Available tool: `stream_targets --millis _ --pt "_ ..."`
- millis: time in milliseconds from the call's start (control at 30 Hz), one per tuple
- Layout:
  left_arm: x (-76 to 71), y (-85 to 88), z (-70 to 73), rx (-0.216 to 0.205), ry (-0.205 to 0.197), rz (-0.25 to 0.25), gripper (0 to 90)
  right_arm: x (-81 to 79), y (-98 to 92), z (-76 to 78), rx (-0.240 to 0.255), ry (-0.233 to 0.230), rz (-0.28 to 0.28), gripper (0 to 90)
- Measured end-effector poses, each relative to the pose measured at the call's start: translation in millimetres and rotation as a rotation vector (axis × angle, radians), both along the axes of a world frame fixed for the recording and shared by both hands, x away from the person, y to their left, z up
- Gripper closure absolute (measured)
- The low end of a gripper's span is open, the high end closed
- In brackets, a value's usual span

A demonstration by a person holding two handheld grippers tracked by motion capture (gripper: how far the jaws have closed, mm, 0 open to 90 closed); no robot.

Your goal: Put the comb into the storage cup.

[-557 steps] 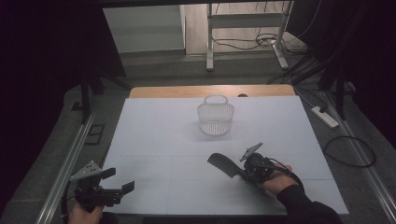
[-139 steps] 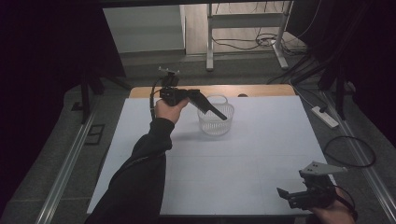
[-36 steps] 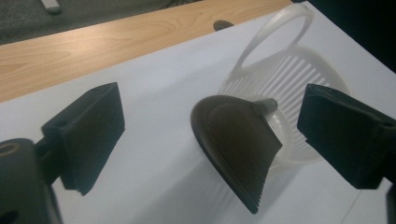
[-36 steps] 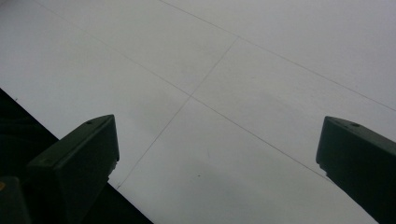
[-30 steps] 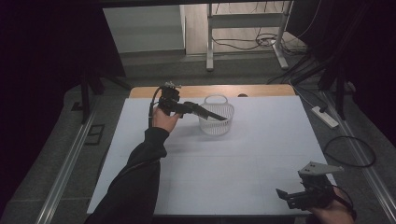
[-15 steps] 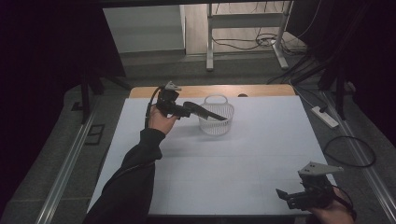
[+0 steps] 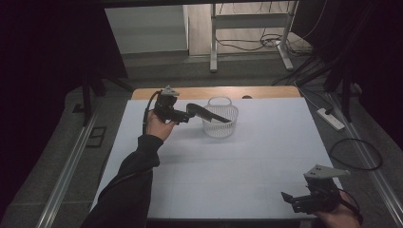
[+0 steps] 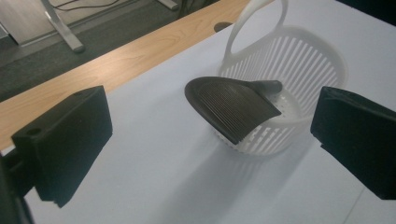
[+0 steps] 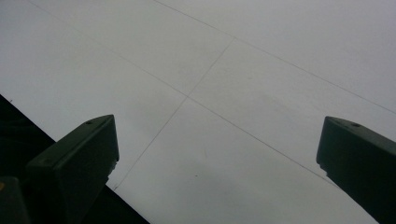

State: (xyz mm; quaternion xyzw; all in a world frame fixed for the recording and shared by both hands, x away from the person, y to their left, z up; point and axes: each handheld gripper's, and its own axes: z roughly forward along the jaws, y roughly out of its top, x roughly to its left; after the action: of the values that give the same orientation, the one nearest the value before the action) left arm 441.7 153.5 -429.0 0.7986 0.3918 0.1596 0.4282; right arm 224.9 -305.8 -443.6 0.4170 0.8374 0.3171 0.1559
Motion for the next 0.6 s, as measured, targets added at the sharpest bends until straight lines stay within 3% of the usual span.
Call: stream_targets --millis 167,600 --pt "-2.9 3.1 -2.3 -0.013 0.018 -0.012 0.0 0.3 -1.3 0.3 0.014 0.003 -0.003 0.0" --pt "-14.1 13.6 -4.5 -0.059 0.016 -0.018 0.0 -0.8 -0.4 0.6 0.001 -0.009 -0.006 0.0"
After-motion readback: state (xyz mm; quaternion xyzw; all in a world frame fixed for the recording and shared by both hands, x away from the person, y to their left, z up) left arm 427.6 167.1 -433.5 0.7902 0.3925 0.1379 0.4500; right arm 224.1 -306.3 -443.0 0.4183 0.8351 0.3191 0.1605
